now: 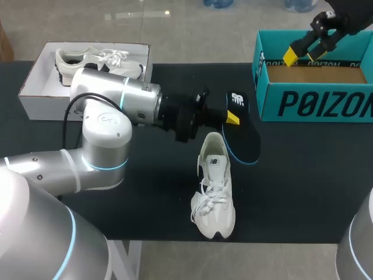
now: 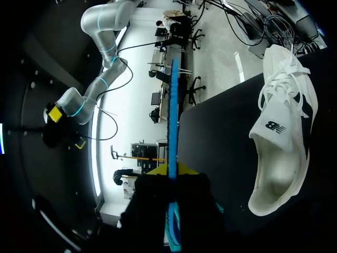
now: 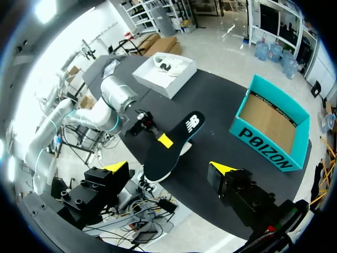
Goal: Take the shoe out of the shoebox, open the shoe tongue, remove and reinsert the insole, then place the shoe into the shoebox
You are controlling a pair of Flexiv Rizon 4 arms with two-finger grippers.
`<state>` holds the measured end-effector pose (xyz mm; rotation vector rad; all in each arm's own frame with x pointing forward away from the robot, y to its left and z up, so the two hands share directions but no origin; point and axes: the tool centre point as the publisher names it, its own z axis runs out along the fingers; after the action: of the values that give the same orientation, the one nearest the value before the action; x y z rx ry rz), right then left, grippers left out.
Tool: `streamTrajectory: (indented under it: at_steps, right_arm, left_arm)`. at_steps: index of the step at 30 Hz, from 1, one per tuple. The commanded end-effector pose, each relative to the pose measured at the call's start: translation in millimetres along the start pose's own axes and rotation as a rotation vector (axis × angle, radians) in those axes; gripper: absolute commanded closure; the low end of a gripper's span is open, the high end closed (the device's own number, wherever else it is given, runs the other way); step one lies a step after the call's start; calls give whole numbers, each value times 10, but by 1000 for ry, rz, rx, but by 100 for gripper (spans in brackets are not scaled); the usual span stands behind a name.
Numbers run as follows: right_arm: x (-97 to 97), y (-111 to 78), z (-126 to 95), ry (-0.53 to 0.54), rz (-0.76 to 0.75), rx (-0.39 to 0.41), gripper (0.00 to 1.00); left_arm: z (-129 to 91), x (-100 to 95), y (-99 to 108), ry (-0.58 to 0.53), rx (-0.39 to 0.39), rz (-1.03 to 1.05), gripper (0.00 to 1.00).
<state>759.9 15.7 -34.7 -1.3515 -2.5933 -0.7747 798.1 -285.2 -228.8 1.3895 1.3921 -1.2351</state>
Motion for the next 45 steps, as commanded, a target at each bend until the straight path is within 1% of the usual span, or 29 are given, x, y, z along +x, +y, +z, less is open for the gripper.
streamTrajectory:
  at_steps: [1, 7, 8, 10, 11, 13, 15, 16, 18, 19, 20, 21, 22, 23, 24, 25, 26, 28, 30, 31, 34, 39, 40, 41, 45]
  right_arm:
    - [-3, 6, 10, -1, 2, 1, 0]
    - [-3, 6, 10, -1, 2, 1, 0]
    - [-3, 6, 10, -1, 2, 1, 0]
    - [-3, 6, 10, -1, 2, 1, 0]
    - [-3, 6, 10, -1, 2, 1, 0]
    - [-3, 6, 10, -1, 2, 1, 0]
    - [-3, 6, 10, -1, 2, 1, 0]
    - [-3, 6, 10, -1, 2, 1, 0]
    - [-3, 6, 10, -1, 2, 1, 0]
    - [-3, 6, 10, -1, 2, 1, 0]
    - [-3, 6, 10, -1, 2, 1, 0]
    - [-3, 6, 10, -1, 2, 1, 0]
    - [-3, 6, 10, -1, 2, 1, 0]
    - [-3, 6, 10, -1, 2, 1, 0]
    - [-3, 6, 10, -1, 2, 1, 0]
    - [-3, 6, 10, -1, 2, 1, 0]
    - [-3, 6, 10, -1, 2, 1, 0]
    - [-3, 6, 10, -1, 2, 1, 0]
    - [-3, 6, 10, -1, 2, 1, 0]
    - [-3, 6, 10, -1, 2, 1, 0]
    - [-3, 6, 10, -1, 2, 1, 0]
    - [-3, 6, 10, -1, 2, 1, 0]
    - [-3, 6, 10, -1, 2, 1, 0]
    - [-3, 6, 10, -1, 2, 1, 0]
    - [-3, 6, 10, -1, 2, 1, 0]
  left_arm:
    - [16, -1, -4, 2, -2, 1, 100]
    - [16, -1, -4, 2, -2, 1, 100]
    - [-4, -20, 7, 0, 18, -20, 100]
    - [-21, -81, 34, 58, 71, -178, 100]
    - [-45, -104, 30, 29, 98, -194, 100]
    - [-48, -111, 31, 77, 127, -300, 100]
    - [-72, -169, 21, 69, 186, -392, 100]
    - [-78, -184, 19, 119, 189, -477, 100]
    - [-89, -222, 20, 106, 246, -573, 100]
    - [-94, -231, 24, 143, 257, -642, 100]
    - [-110, -246, 29, 115, 295, -666, 100]
    - [-138, -261, 32, 96, 312, -704, 100]
    - [-149, -267, 41, 114, 333, -762, 100]
    - [-164, -273, 44, 102, 372, -791, 100]
    - [-183, -275, 44, 86, 376, -816, 100]
    - [-187, -273, 50, 100, 379, -839, 100]
    - [-189, -265, 52, 91, 398, -852, 100]
    - [-204, -264, 50, 84, 398, -871, 100]
    - [-219, -259, 40, 79, 418, -880, 100]
    - [-223, -257, 34, 79, 401, -875, 100]
    - [-224, -252, 14, 71, 409, -880, 100]
    - [-241, -260, -11, 51, 383, -877, 100]
    - [-251, -267, -18, 29, 379, -865, 100]
    - [-267, -278, -29, 6, 382, -829, 100]
    - [-267, -278, -29, 6, 382, -829, 100]
